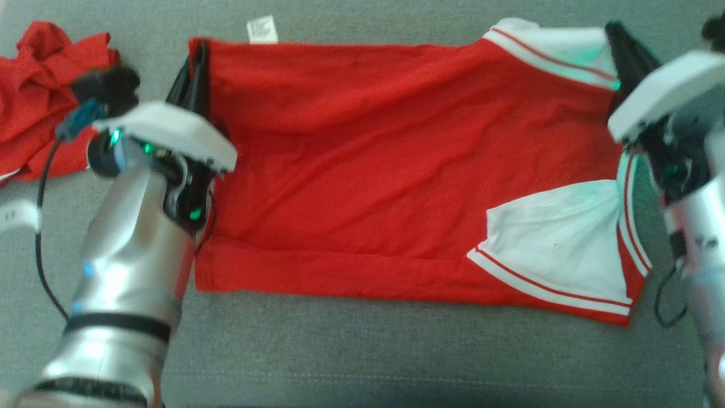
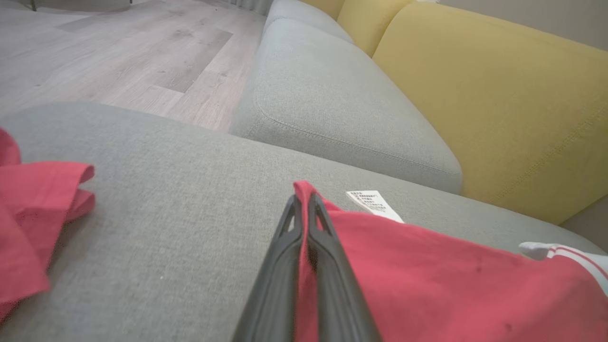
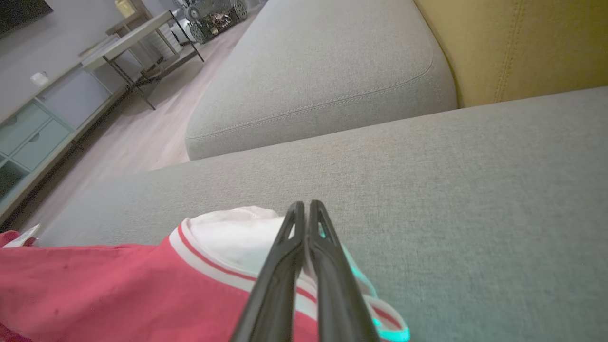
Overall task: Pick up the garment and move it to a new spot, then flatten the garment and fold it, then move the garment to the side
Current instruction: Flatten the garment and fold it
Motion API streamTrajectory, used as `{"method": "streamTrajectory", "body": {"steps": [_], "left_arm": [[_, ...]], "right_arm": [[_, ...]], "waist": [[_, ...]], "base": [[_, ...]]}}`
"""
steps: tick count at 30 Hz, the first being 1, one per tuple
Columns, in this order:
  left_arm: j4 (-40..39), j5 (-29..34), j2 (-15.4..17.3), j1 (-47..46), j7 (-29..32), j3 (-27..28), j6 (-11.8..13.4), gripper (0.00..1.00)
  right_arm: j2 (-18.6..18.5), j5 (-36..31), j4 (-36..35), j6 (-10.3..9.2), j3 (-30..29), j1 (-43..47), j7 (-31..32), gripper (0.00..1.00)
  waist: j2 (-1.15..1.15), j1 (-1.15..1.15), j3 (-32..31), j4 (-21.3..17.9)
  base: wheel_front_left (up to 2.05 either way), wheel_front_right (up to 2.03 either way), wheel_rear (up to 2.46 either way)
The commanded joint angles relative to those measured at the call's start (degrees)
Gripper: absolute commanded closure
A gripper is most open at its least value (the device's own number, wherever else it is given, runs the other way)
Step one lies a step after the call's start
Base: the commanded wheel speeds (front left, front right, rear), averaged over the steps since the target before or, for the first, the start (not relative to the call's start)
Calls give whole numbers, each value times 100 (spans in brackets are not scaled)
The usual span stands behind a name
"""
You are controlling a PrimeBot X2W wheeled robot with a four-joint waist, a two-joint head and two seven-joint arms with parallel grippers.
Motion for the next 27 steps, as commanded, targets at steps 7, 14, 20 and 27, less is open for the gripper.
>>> {"method": "streamTrajectory", "body": {"steps": [7,14,20,27], "left_arm": [[-802,13,276,877,-69,525,-12,100],[-1287,-91,391,1674,-70,707,-22,100],[-1613,-321,478,2308,37,883,81,100],[-1751,-503,436,2874,425,862,212,0]], "right_arm": [[-62,368,-1371,-4,16,1264,-223,100],[206,446,-2465,-4,-251,2697,-276,100],[539,312,-2830,-4,-452,3488,-205,100],[801,0,-2812,-4,-469,4010,-153,0]], "waist": [[0,0,-227,-159],[0,0,-338,-297],[0,0,-408,-450],[0,0,-478,-482]], "base": [[0,0,0],[0,0,0],[0,0,0],[0,0,0]]}}
